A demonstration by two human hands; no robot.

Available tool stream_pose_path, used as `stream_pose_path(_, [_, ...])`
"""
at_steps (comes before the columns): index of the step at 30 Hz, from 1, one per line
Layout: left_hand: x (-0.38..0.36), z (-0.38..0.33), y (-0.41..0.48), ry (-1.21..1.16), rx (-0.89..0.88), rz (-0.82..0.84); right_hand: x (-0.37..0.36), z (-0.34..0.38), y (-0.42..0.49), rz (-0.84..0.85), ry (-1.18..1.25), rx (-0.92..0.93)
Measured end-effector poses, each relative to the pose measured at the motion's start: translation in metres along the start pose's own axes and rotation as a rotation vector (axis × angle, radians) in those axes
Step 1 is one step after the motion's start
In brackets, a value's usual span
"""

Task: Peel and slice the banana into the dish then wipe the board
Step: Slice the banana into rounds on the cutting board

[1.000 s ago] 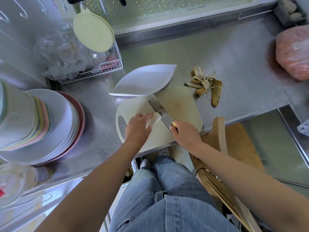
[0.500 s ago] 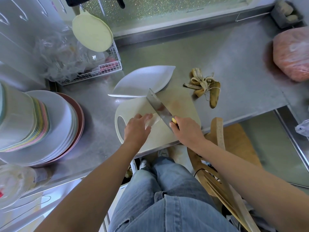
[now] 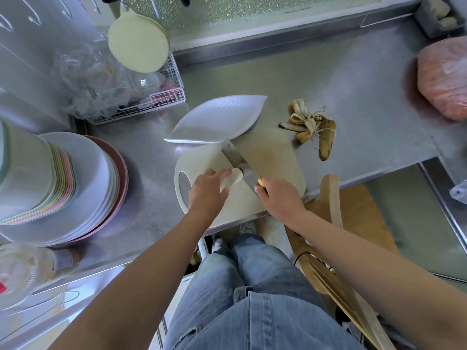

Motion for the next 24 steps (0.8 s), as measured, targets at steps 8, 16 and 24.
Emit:
stream_pose_path(8, [0.000,0.001,0.000,-0.002,0.002,-0.001,0.028,0.014,-0.007,-0.097,-0.028,0.080])
stream_pose_path(16, [-0.001,0.001,0.000,0.000,0.005,0.006,0.016,0.009,-0.004,-0.063,-0.040,0.038])
stream_pose_path(24, [-0.001,0.002,0.001,-0.012,0.013,-0.007,-0.003,-0.002,-0.003,0.004,-0.003,0.000])
Point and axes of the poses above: each hand's wrist, its own y-axis towards the middle knuckle, its own x-axis out of the back of the hand, z = x × y, the point moved 10 cm from there along y, towards the middle knuckle, and after that the axes turned 7 degrees about z, right-handed, at the moved point
